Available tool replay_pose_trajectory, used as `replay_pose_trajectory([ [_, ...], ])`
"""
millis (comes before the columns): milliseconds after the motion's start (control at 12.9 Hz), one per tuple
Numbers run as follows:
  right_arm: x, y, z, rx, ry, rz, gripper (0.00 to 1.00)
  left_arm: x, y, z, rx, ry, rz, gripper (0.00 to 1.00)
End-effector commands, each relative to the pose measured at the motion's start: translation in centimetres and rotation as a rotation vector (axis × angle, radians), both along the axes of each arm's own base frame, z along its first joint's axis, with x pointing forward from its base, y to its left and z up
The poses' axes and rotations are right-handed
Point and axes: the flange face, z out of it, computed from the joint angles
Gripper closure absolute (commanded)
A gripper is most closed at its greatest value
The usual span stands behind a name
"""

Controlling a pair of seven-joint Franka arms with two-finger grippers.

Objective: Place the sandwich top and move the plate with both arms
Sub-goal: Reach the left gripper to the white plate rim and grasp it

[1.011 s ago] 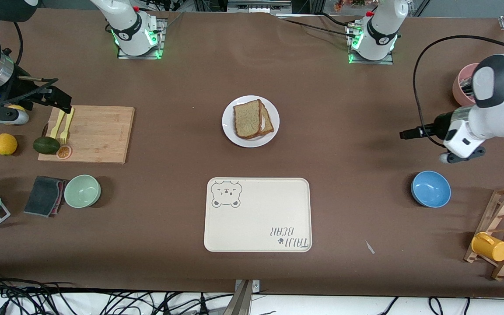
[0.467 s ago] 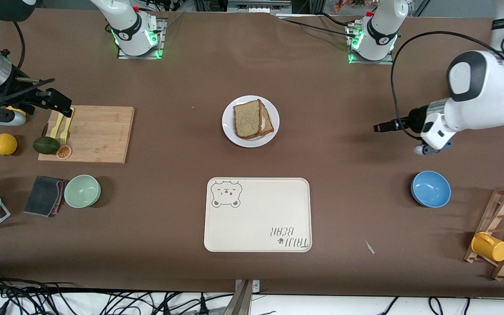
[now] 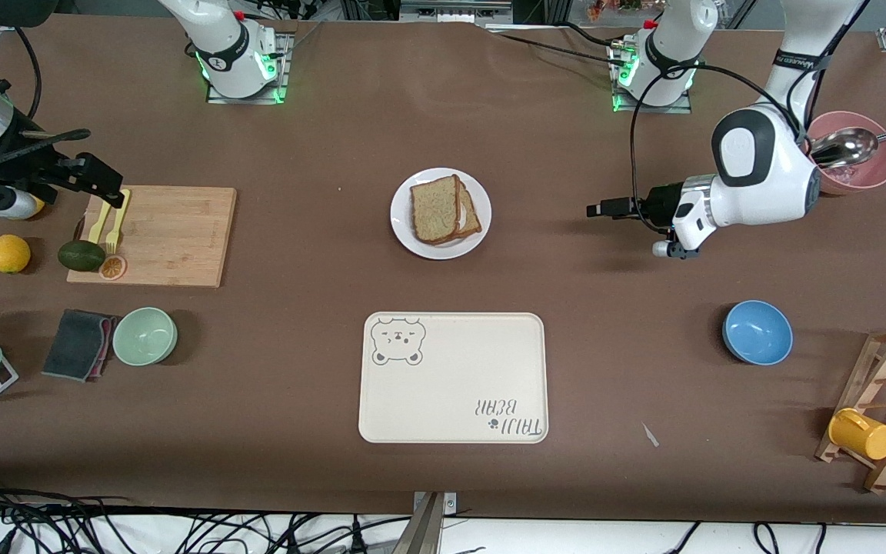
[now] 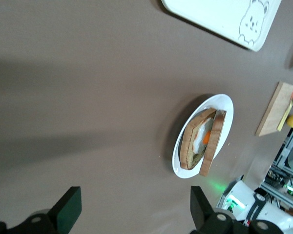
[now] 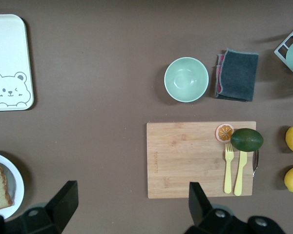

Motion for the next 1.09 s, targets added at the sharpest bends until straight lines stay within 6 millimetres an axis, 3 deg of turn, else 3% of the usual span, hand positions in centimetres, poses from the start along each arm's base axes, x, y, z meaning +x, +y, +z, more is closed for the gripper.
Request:
replay_pose_trajectory([
  [0,0.4,0.4,-0.4,0.024,0.012,0.008,0.0,-1.0,-3.0,-3.1,-0.014,-0.067,-0.03,0.03],
  [156,0.4,0.3,-0.4,0.022,0.014,0.012,0.0,-2.1,-6.6,-5.3,-0.045,-0.152,0.006,0.03],
  [467,0.1,1.6,-0.8,0.021,0.027,0.023,0.0,-3.6,-10.3,-6.9,-0.174,-0.164,0.121,0.03],
  [700,0.5,1.4,-0.6,0.025,0.014,0.026,0.0,-4.7,-12.9,-7.2,-0.178,-0.167,0.161,0.03],
  [1011,0.3,-0.6,-0.3,0.05,0.02,-0.02,0.0,-7.1,-16.0,-9.7,-0.204,-0.232,0.231,0.03],
])
